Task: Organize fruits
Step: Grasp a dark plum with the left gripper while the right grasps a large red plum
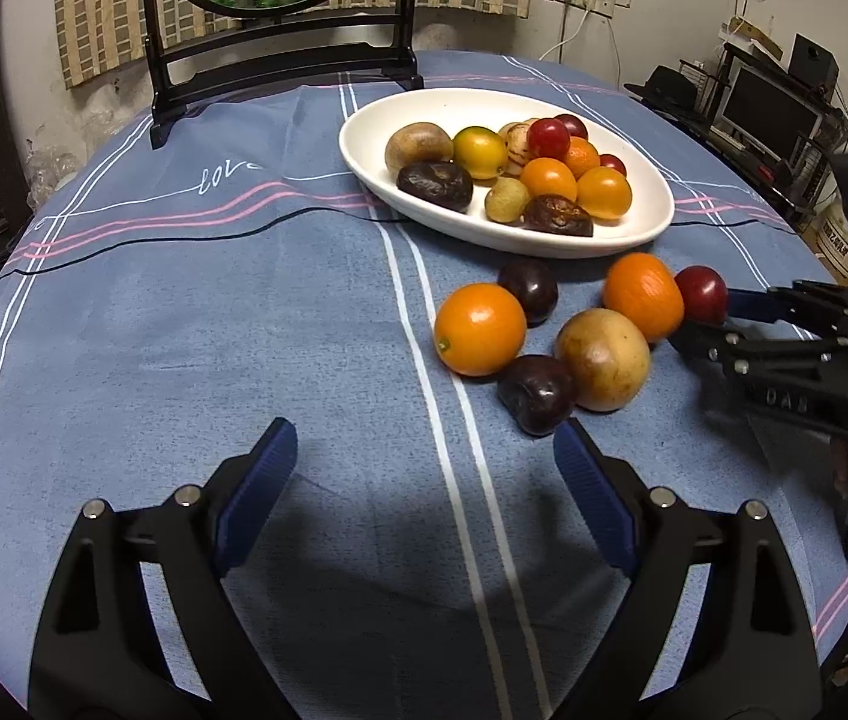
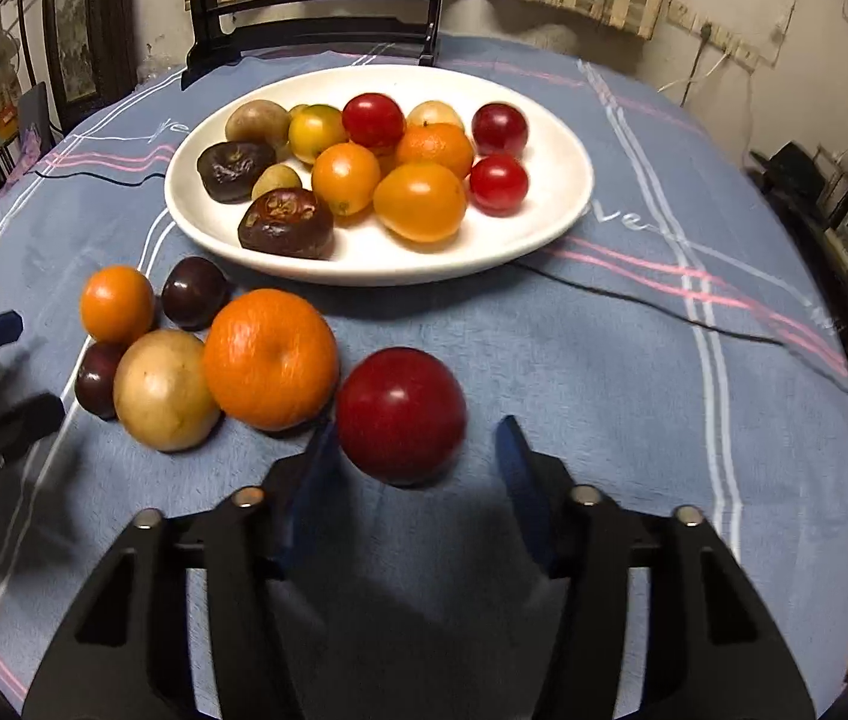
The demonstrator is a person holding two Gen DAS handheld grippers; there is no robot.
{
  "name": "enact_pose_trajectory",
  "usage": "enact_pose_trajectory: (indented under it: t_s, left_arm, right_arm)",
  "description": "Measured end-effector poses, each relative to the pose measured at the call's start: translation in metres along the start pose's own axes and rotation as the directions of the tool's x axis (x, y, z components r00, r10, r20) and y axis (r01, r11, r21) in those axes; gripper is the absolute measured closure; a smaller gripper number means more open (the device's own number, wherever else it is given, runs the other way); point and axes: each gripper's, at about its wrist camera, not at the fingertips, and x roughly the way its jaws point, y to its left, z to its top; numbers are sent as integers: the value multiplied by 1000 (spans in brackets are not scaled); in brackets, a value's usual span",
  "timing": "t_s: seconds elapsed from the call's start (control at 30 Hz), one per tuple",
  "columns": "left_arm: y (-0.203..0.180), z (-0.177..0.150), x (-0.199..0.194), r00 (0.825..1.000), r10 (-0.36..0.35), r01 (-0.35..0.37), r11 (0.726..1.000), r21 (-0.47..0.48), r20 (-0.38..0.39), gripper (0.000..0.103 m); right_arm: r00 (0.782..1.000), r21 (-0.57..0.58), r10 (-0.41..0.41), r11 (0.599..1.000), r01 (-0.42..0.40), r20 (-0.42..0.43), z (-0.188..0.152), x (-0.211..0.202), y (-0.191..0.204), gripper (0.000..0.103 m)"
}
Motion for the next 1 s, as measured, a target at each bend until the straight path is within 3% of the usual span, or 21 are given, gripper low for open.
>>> enact_pose_trajectory:
  t_s: [0.4,0.57,0.7,0.83,0.9,0.97,1.0]
  left_arm:
    - [-24,3,12,998,-29,34,995,89,-47,14]
    - [-25,10,29,994,-43,50,997,63,-99,16]
    - [-24,14,30,995,-38,43,997,64,-87,29]
    - [-25,20,31,996,-42,47,997,66,-73,51]
    - [-26,22,33,996,-42,47,997,64,-73,54]
    - [-29,24,32,996,-55,60,996,69,-66,71]
    - [-30,24,31,996,-62,67,995,70,-63,71]
  right_arm:
    - [995,108,80,990,-86,54,-25,-25,-21,61]
    - [994,124,92,987,-100,66,-32,-35,-29,61]
    - [992,126,101,986,-110,72,-35,-38,-29,61]
    - [992,132,107,985,-116,73,-37,-38,-28,61]
    - [991,129,113,984,-122,77,-38,-39,-26,61]
    - [990,125,115,984,-125,81,-37,-41,-24,61]
    - [989,123,117,984,-127,85,-37,-43,-23,61]
